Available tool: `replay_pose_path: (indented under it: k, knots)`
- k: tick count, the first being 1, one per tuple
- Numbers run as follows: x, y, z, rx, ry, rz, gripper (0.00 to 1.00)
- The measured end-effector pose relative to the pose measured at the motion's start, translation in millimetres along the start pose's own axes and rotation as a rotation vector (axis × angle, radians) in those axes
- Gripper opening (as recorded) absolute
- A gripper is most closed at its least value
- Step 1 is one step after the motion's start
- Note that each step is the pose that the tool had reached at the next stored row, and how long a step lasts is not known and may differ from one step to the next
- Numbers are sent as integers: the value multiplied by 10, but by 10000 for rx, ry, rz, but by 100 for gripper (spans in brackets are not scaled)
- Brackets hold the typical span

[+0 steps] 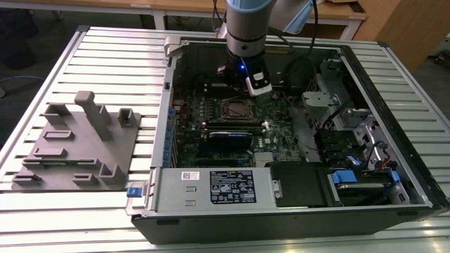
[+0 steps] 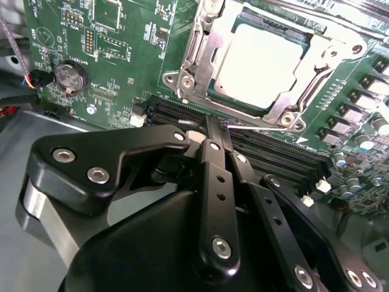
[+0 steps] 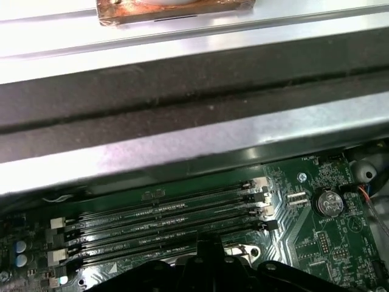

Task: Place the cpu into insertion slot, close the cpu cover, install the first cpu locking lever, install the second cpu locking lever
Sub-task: 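Install the first cpu locking lever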

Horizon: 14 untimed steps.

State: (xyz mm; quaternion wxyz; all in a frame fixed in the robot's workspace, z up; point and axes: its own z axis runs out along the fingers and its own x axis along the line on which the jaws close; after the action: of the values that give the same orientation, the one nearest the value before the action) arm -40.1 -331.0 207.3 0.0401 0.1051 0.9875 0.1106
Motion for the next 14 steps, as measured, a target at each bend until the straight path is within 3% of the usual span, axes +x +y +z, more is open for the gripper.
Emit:
replay_pose_path:
  k: [2, 3, 6, 7, 14]
  knots:
    - [3, 1, 0, -9, -40, -5, 10]
    - [4, 1, 1, -22, -99, -17, 10]
    - [6, 0, 3, -86, -381, -78, 10]
    - [8, 1, 4, -99, -437, -91, 10]
    - [12, 5, 25, -72, -538, 272, 10]
